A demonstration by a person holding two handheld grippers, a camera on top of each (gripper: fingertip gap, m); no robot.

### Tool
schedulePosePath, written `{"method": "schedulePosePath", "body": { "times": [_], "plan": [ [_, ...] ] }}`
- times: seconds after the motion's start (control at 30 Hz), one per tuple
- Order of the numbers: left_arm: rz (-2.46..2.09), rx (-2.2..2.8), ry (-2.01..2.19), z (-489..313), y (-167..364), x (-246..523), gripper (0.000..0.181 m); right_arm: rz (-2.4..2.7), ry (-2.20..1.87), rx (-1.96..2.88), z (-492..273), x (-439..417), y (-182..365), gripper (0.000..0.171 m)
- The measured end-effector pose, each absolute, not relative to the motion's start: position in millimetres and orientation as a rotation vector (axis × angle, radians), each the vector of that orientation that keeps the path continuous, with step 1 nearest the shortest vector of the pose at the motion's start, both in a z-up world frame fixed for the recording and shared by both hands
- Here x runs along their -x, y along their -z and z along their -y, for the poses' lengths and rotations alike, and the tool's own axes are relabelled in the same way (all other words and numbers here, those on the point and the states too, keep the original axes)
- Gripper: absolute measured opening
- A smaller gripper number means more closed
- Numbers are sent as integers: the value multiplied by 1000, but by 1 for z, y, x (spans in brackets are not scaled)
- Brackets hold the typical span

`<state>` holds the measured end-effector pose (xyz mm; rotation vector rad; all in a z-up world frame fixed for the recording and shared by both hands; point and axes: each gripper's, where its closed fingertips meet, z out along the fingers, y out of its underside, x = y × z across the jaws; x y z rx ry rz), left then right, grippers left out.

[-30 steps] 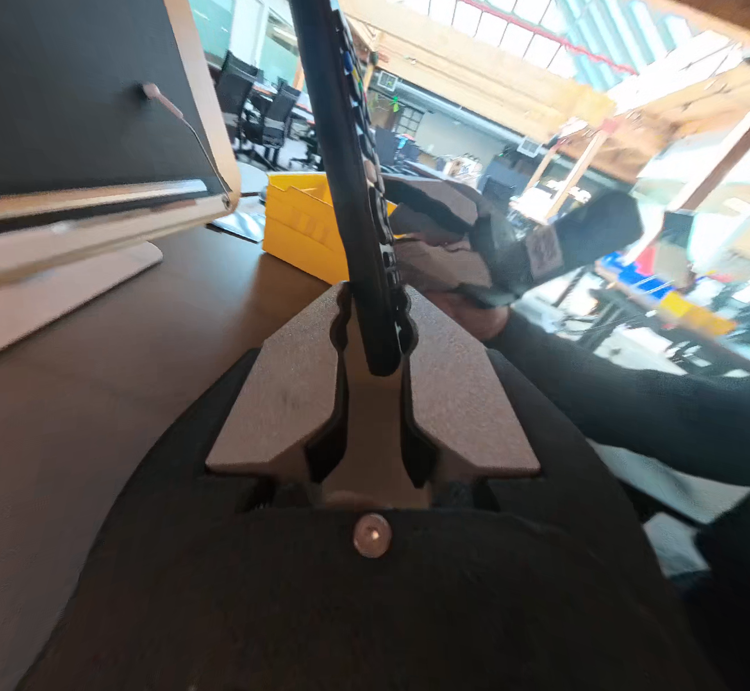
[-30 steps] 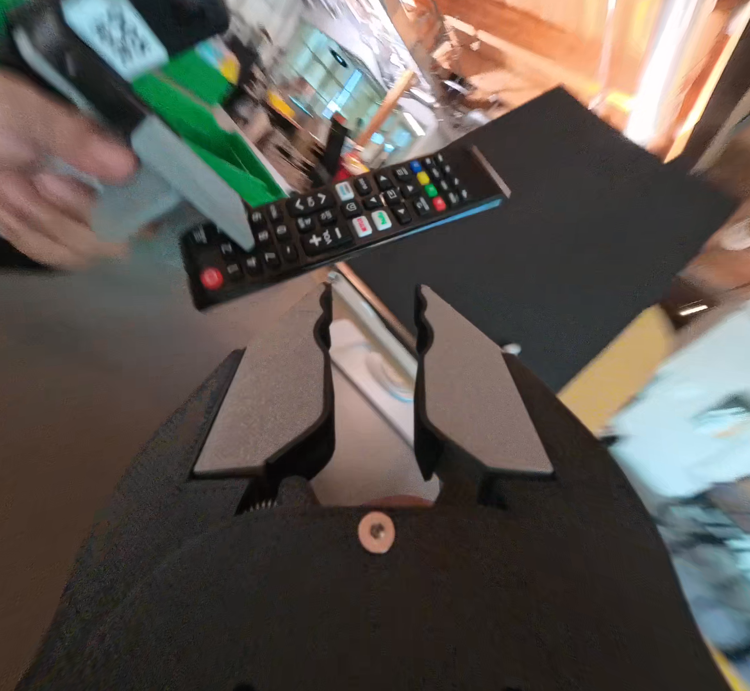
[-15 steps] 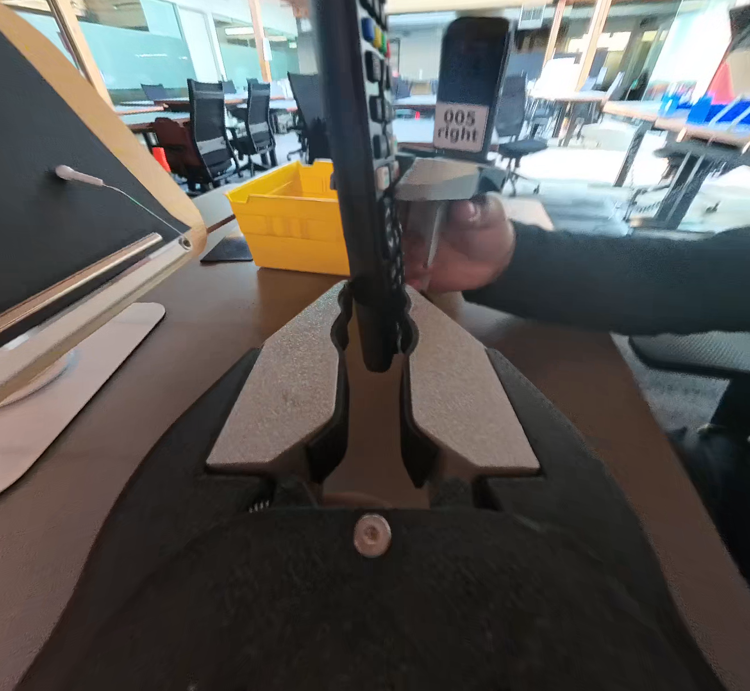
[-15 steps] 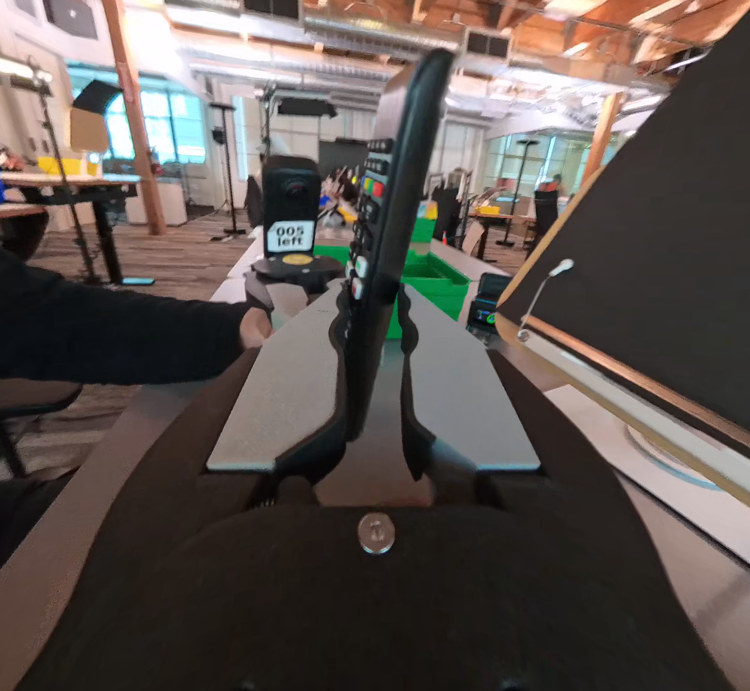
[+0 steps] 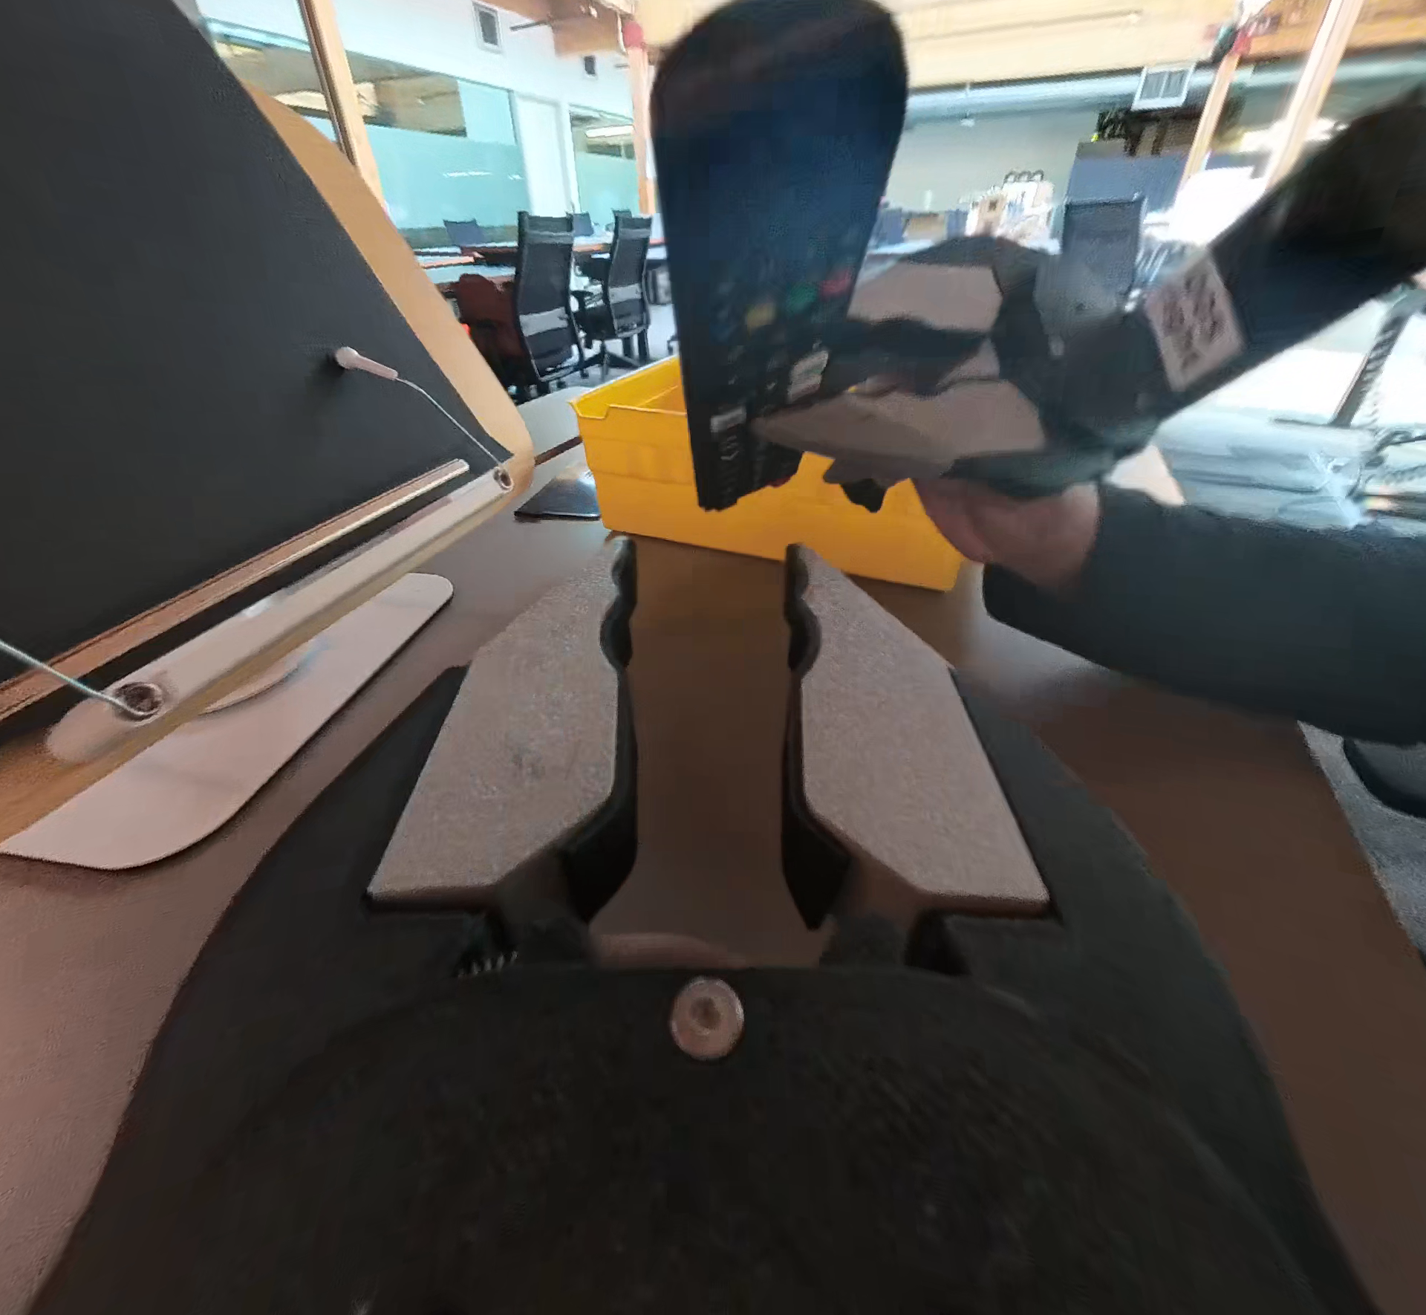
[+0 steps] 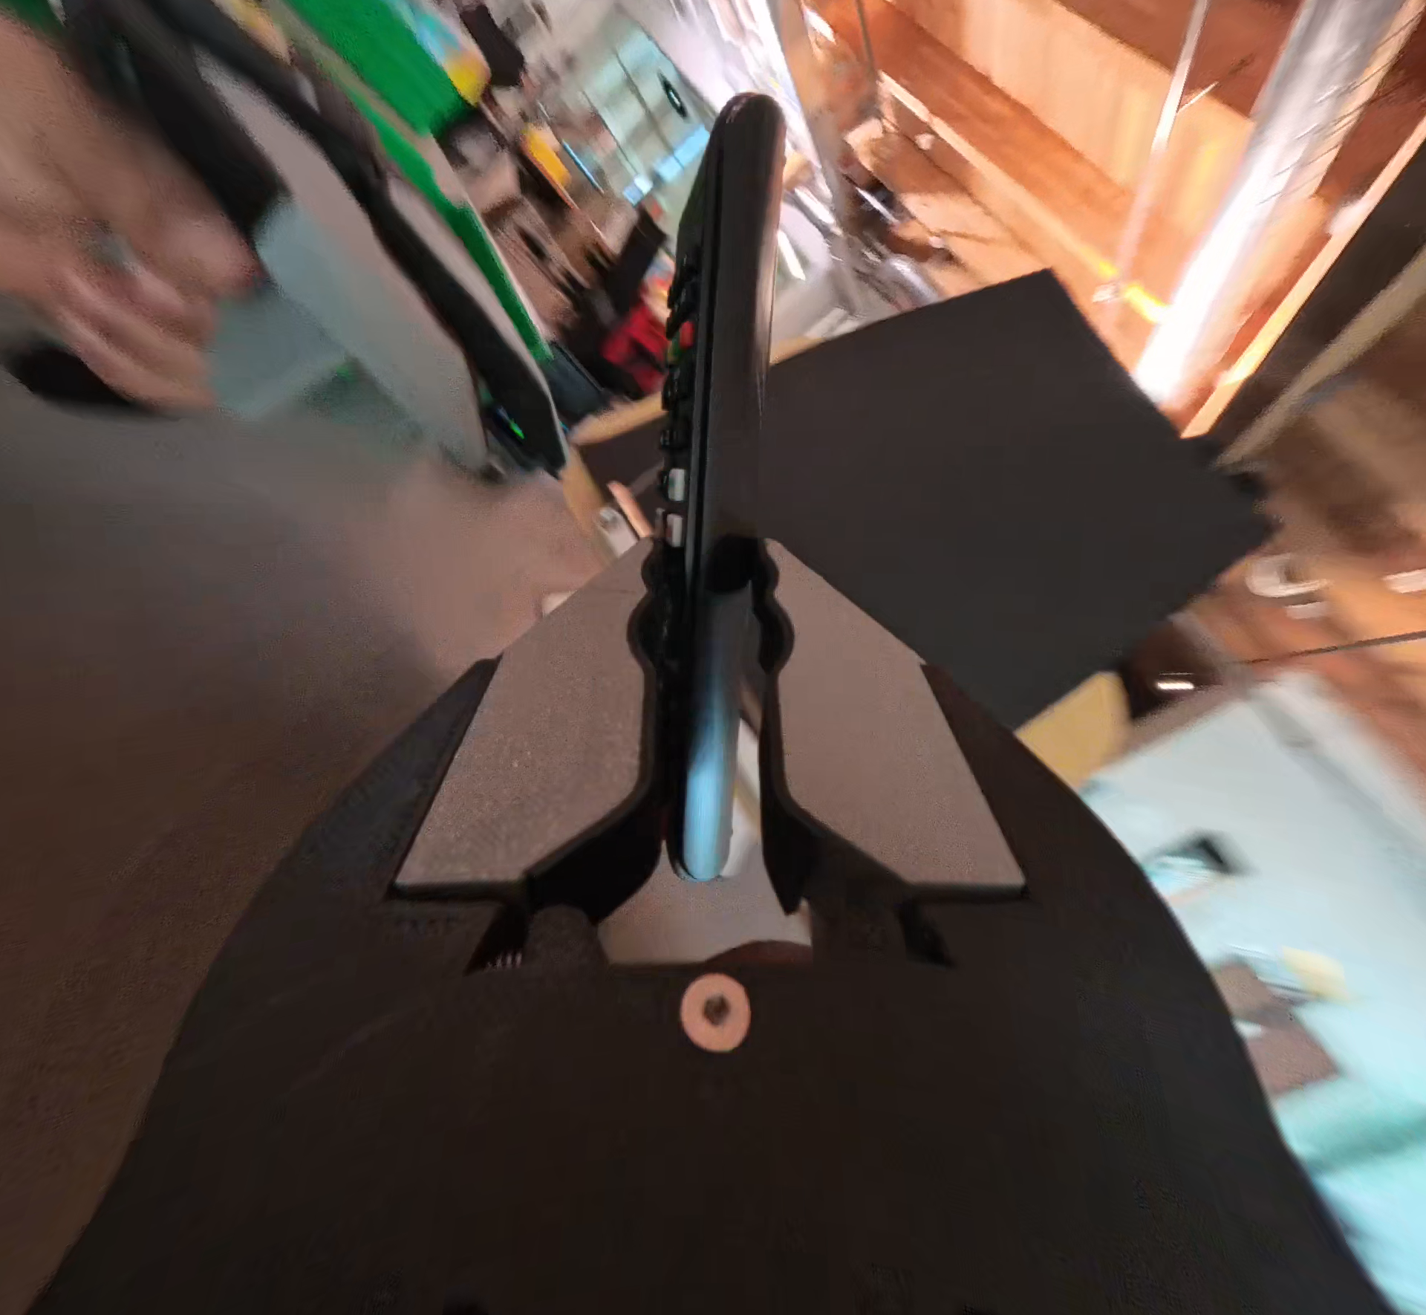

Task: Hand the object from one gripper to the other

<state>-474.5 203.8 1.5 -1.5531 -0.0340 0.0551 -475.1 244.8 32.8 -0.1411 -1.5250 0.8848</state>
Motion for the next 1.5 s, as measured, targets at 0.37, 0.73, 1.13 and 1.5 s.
{"method": "schedulePosePath", "body": {
  "times": [0.37, 0.73, 1.13, 1.5],
  "plan": [
    [213, 1476, -12, -211, -7, 484, 76, 1390, -164, -83, -244, 503, -9, 19],
    [466, 1297, 339, -191, -13, 512, 39, 1340, -80, -184, -216, 496, -7, 19],
    [330, 1464, 730, -205, 12, 469, 12, 1339, -115, -327, -209, 488, 1, 20],
    [277, 1542, 692, -206, 20, 464, 17, 1338, -99, -400, -201, 484, 7, 20]
  ]
}}
